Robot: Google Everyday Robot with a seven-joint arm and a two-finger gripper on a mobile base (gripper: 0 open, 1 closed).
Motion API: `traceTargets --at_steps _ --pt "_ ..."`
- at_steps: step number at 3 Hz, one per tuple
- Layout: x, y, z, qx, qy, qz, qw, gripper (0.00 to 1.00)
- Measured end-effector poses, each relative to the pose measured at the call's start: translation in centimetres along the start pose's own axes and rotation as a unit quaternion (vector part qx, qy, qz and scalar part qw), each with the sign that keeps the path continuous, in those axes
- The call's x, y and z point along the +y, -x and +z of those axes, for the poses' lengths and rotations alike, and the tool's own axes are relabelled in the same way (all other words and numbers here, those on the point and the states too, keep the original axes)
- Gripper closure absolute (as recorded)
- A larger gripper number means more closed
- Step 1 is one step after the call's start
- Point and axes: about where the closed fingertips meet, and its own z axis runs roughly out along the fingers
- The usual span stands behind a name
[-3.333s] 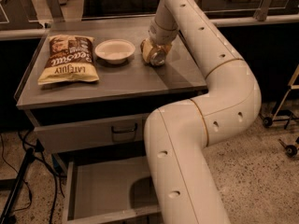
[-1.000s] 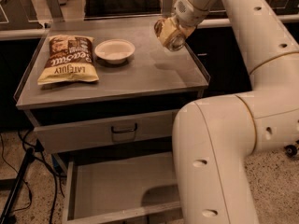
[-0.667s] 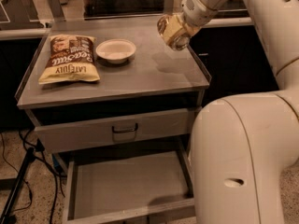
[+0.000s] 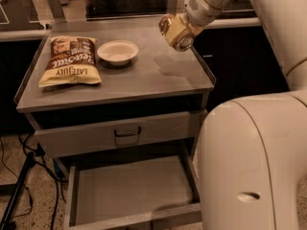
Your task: Place orange can into middle drawer
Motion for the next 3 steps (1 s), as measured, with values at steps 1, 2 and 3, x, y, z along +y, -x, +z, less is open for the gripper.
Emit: traceTargets --at_steps 1,2,3 --pt "1.6 -1.5 -0.9 0.005 0.001 -0.017 0.9998 1.0" --pt "4.7 -7.3 -0.7 0.024 0.019 -0.028 0.9991 1.0" --pt "4.9 -8.1 0.0 0.035 0.023 -0.026 0.9988 1.0"
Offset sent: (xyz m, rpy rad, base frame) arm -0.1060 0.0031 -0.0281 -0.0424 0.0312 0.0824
